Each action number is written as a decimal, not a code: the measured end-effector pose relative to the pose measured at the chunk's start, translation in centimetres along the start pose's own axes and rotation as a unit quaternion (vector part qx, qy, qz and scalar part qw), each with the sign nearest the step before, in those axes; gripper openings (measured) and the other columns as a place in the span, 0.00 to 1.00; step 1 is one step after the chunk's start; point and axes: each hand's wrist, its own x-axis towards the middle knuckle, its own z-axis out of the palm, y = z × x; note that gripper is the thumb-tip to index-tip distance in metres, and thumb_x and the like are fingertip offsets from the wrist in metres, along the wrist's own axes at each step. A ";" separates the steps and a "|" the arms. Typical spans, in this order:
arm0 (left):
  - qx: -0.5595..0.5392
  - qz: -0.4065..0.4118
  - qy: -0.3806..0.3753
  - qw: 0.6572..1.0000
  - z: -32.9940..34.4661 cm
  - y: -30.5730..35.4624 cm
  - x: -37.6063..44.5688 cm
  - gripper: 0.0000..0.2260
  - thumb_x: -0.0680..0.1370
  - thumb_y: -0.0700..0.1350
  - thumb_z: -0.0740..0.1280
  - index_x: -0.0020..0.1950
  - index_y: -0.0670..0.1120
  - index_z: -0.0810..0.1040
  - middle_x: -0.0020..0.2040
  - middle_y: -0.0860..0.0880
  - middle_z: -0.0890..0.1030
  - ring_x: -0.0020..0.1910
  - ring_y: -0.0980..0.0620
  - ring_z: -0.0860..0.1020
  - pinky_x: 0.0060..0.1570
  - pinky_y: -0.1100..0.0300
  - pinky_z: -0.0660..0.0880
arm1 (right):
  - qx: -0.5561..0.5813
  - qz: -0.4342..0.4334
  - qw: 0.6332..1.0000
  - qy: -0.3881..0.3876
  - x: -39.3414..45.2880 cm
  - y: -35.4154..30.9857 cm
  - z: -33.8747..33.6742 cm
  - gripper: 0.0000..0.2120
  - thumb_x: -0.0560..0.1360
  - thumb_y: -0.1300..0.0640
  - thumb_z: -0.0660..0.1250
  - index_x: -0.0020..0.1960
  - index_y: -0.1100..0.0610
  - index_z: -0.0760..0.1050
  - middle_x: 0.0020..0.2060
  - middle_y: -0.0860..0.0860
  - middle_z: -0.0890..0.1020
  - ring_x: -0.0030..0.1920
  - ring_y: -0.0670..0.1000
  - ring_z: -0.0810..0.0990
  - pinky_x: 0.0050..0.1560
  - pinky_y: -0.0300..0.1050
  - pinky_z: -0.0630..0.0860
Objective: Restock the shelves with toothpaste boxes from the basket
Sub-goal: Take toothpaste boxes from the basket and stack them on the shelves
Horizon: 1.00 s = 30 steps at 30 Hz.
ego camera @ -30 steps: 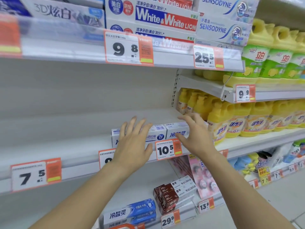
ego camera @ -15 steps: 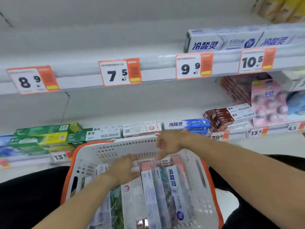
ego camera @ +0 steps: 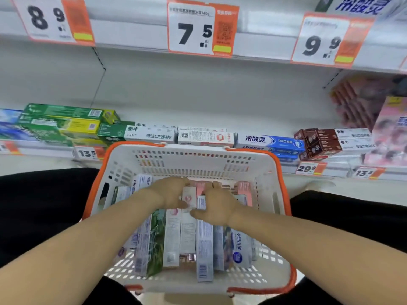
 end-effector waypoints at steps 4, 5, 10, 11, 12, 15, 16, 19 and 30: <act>0.042 -0.070 -0.055 0.995 -2.3 -2.2 -1.3 0.33 0.74 0.58 0.74 0.74 0.47 0.67 0.73 0.48 0.71 0.69 0.46 0.71 0.68 0.52 0.69 | 0.065 0.025 0.997 -0.030 0.5 -0.3 -2.4 0.26 0.71 0.52 0.77 0.63 0.57 0.70 0.64 0.54 0.74 0.58 0.54 0.75 0.52 0.43 0.73; 0.043 -0.079 -0.080 0.993 -3.0 -2.6 -1.7 0.36 0.72 0.59 0.75 0.75 0.48 0.66 0.74 0.49 0.69 0.71 0.47 0.70 0.69 0.52 0.68 | 0.092 0.020 0.995 -0.028 0.6 -0.2 -3.4 0.22 0.70 0.54 0.78 0.59 0.55 0.72 0.63 0.53 0.75 0.55 0.54 0.76 0.50 0.42 0.73; 0.053 -0.068 -0.157 0.984 -4.4 -4.1 -3.1 0.38 0.70 0.52 0.79 0.76 0.53 0.66 0.74 0.54 0.67 0.72 0.49 0.69 0.71 0.51 0.68 | 0.312 0.034 0.949 -0.015 0.7 0.2 -8.3 0.22 0.68 0.65 0.79 0.59 0.55 0.78 0.49 0.52 0.82 0.42 0.53 0.85 0.42 0.48 0.83; 0.035 -0.067 -0.140 0.987 -4.4 -4.3 -3.1 0.36 0.70 0.50 0.80 0.74 0.53 0.69 0.73 0.53 0.70 0.69 0.50 0.71 0.69 0.52 0.70 | 0.334 0.040 0.941 -0.024 0.9 0.6 -8.9 0.22 0.69 0.66 0.78 0.60 0.55 0.78 0.48 0.51 0.84 0.43 0.51 0.86 0.43 0.47 0.84; 0.012 -0.064 -0.121 0.991 -4.3 -4.5 -3.1 0.34 0.69 0.49 0.80 0.72 0.53 0.71 0.70 0.51 0.73 0.66 0.51 0.73 0.68 0.53 0.72 | 0.353 0.040 0.934 -0.041 0.8 0.8 -9.4 0.22 0.70 0.67 0.77 0.60 0.54 0.78 0.48 0.51 0.86 0.45 0.51 0.87 0.44 0.46 0.84; -0.057 -0.066 -0.101 0.991 -4.4 -4.1 -2.9 0.33 0.68 0.52 0.81 0.70 0.49 0.74 0.65 0.50 0.77 0.60 0.52 0.76 0.65 0.56 0.74 | 0.387 0.048 0.916 -0.094 1.2 1.9 -9.8 0.21 0.71 0.68 0.76 0.62 0.56 0.76 0.50 0.54 0.87 0.52 0.52 0.86 0.51 0.46 0.82; -0.080 -0.069 -0.102 0.989 -4.4 -3.9 -2.8 0.34 0.67 0.53 0.81 0.70 0.48 0.74 0.64 0.50 0.77 0.60 0.53 0.77 0.65 0.57 0.74 | 0.391 0.053 0.913 -0.105 1.3 2.3 -9.7 0.20 0.71 0.67 0.76 0.61 0.58 0.77 0.51 0.55 0.87 0.53 0.53 0.86 0.54 0.46 0.82; -0.117 -0.078 -0.099 0.985 -4.0 -3.2 -2.8 0.34 0.64 0.56 0.82 0.67 0.50 0.76 0.63 0.51 0.77 0.61 0.52 0.76 0.65 0.56 0.74 | 0.383 0.067 0.912 -0.129 1.5 2.9 -8.8 0.20 0.71 0.64 0.77 0.62 0.62 0.78 0.53 0.54 0.86 0.56 0.52 0.85 0.58 0.46 0.80; -0.407 -0.036 -0.060 0.911 -5.4 -1.2 -5.0 0.24 0.75 0.37 0.74 0.68 0.51 0.74 0.58 0.44 0.80 0.55 0.47 0.81 0.50 0.54 0.82 | 0.379 0.074 0.905 -0.176 0.6 3.0 -8.1 0.31 0.73 0.63 0.75 0.73 0.60 0.67 0.63 0.56 0.81 0.63 0.58 0.79 0.58 0.56 0.81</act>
